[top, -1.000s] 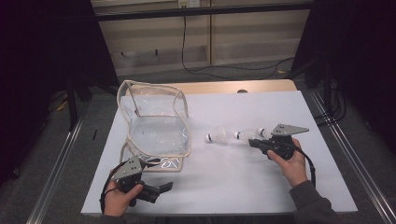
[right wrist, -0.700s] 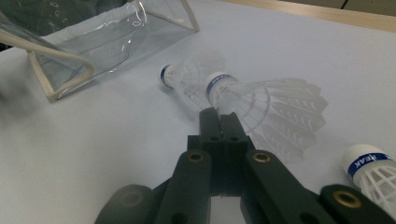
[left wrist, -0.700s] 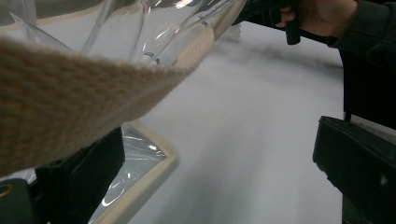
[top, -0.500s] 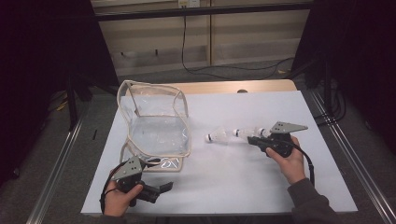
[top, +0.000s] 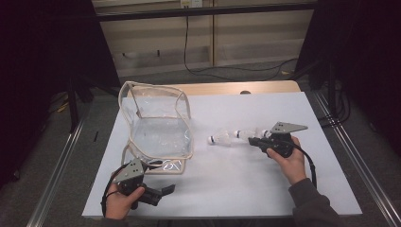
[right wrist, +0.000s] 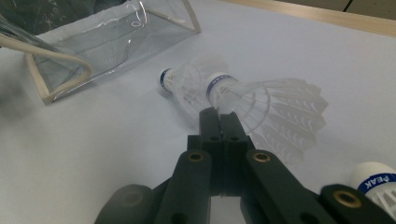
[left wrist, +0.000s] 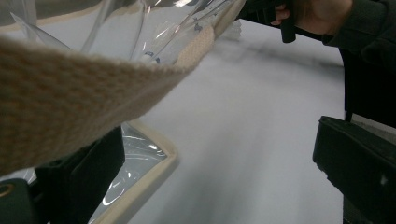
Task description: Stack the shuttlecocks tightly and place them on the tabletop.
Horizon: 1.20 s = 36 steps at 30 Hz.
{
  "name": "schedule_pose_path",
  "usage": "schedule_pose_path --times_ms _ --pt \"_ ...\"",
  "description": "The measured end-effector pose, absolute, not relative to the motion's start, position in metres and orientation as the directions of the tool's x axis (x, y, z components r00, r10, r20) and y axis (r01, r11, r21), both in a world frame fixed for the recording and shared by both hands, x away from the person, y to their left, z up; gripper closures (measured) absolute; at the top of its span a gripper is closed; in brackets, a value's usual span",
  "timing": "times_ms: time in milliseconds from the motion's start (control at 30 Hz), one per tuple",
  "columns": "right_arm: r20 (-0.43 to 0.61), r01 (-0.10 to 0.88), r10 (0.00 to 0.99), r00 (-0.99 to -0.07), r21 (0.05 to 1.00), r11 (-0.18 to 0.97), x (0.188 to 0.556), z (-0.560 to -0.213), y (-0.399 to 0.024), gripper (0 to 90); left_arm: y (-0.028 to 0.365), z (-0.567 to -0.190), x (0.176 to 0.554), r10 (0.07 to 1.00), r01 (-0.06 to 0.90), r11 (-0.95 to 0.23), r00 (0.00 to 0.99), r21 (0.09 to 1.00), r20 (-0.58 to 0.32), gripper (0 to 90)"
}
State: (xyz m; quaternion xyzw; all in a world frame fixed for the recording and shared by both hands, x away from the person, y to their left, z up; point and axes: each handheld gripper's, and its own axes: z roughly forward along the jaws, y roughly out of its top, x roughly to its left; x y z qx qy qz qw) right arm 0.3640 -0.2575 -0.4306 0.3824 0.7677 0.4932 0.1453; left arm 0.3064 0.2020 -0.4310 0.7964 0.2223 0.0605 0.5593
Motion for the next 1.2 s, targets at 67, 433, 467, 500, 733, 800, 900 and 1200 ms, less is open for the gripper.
schedule_pose_path --times_ms 67,433,467,500,733,800,900,1200 --pt "0.156 0.448 0.729 -0.667 0.866 0.224 0.365 -0.431 -0.256 90.0 0.202 -0.431 0.306 0.422 0.286 -0.276 0.894 0.918 -0.152 2.2" --pt "0.143 0.452 0.721 -0.678 0.854 0.256 0.367 -0.436 -0.251 90.0 0.202 -0.431 0.306 0.423 0.284 -0.274 0.894 0.919 -0.151 2.2" --pt "0.144 0.452 0.721 -0.678 0.855 0.255 0.367 -0.436 -0.251 90.0 0.202 -0.431 0.306 0.422 0.284 -0.274 0.894 0.919 -0.150 2.2" --pt "0.143 0.449 0.722 -0.677 0.858 0.251 0.368 -0.436 -0.251 90.0 0.202 -0.431 0.306 0.422 0.284 -0.273 0.894 0.919 -0.150 2.2" --pt "0.142 0.458 0.724 -0.675 0.850 0.261 0.372 -0.438 -0.251 90.0 0.202 -0.431 0.306 0.422 0.285 -0.274 0.894 0.919 -0.151 2.2" --pt "0.148 0.462 0.722 -0.676 0.848 0.259 0.373 -0.440 -0.250 90.0 0.201 -0.431 0.306 0.422 0.284 -0.273 0.894 0.919 -0.151 2.1" --pt "0.148 0.462 0.719 -0.679 0.847 0.262 0.375 -0.441 -0.249 90.0 0.202 -0.431 0.306 0.422 0.284 -0.273 0.894 0.919 -0.151 2.1" --pt "0.129 0.451 0.703 -0.699 0.842 0.295 0.381 -0.432 -0.239 90.0 0.202 -0.431 0.306 0.421 0.283 -0.275 0.895 0.919 -0.150 2.1"
